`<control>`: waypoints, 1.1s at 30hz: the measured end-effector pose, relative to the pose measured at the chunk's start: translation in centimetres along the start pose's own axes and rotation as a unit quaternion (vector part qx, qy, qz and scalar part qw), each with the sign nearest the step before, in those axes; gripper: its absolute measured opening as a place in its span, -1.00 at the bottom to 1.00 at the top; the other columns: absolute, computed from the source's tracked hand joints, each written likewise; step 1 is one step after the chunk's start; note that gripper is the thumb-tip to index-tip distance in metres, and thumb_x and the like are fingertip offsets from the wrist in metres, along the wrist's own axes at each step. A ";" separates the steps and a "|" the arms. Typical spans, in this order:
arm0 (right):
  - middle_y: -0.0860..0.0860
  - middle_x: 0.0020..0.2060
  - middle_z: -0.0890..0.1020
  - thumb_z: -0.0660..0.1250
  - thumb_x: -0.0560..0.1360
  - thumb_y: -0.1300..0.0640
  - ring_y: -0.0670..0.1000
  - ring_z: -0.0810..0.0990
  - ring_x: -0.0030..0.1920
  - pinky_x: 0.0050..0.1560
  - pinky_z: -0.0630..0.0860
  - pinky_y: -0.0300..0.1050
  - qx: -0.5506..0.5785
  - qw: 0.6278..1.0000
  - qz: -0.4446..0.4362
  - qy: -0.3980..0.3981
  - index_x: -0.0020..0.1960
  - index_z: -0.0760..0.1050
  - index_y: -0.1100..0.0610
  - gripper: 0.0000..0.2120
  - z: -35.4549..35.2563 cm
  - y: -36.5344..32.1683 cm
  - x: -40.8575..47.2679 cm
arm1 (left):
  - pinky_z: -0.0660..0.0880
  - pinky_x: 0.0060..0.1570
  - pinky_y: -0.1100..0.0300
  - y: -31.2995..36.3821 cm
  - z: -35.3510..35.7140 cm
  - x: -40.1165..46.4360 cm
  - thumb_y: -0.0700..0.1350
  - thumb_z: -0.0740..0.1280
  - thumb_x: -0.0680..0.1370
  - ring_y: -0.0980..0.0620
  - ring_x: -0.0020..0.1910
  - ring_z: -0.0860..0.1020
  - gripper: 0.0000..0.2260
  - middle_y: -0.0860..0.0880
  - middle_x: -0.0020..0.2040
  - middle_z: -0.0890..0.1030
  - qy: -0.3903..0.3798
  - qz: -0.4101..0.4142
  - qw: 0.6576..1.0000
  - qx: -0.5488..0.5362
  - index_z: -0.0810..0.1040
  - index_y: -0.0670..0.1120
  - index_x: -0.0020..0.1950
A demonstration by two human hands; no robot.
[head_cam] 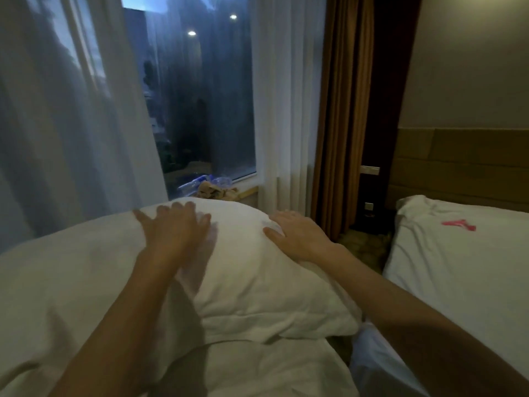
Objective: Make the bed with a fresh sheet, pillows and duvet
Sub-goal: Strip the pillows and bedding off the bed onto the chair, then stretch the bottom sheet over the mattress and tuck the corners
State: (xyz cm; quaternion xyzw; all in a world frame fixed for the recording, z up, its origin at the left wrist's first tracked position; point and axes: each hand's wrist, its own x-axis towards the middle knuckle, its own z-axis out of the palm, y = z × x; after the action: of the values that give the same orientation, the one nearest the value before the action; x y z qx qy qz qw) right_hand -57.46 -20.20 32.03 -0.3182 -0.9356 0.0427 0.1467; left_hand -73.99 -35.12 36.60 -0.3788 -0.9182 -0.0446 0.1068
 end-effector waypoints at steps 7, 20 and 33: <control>0.06 0.32 0.47 0.20 0.59 -0.09 0.08 0.36 0.37 0.31 0.37 0.05 -0.029 0.994 0.108 0.012 0.38 0.38 0.10 -0.56 -3.5 6.8 -7.8 | 0.39 0.19 -0.06 12.4 -1.6 -4.0 0.23 0.07 0.60 -0.10 0.22 0.48 -0.54 -0.08 0.27 0.51 -0.001 0.229 0.964 -0.135 0.43 -0.01 0.34; 0.03 0.34 0.49 0.16 0.60 -0.12 0.08 0.46 0.29 0.24 0.42 -0.01 -0.023 0.951 0.300 -0.072 0.37 0.41 0.05 -0.58 -6.8 23.5 -23.4 | 0.42 0.04 0.08 31.9 4.5 -11.8 0.20 0.07 0.62 -0.04 0.10 0.52 -0.59 -0.04 0.16 0.55 -0.105 0.418 0.895 -0.112 0.45 -0.02 0.28; 0.01 0.21 0.56 0.14 0.60 -0.10 0.05 0.53 0.15 0.16 0.47 -0.02 0.031 0.915 0.352 -0.197 0.26 0.50 0.07 -0.64 1.5 38.5 -32.0 | 0.41 0.17 0.07 46.0 18.3 -15.9 0.22 0.08 0.61 -0.01 0.28 0.46 -0.54 -0.01 0.37 0.46 -0.272 0.476 0.835 -0.052 0.37 0.01 0.42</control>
State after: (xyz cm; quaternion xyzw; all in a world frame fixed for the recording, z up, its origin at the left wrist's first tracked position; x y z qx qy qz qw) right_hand -11.34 -9.10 15.98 -0.6070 -0.7714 0.1826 -0.0557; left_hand -33.54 -10.38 15.22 -0.7708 -0.6131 0.0683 -0.1589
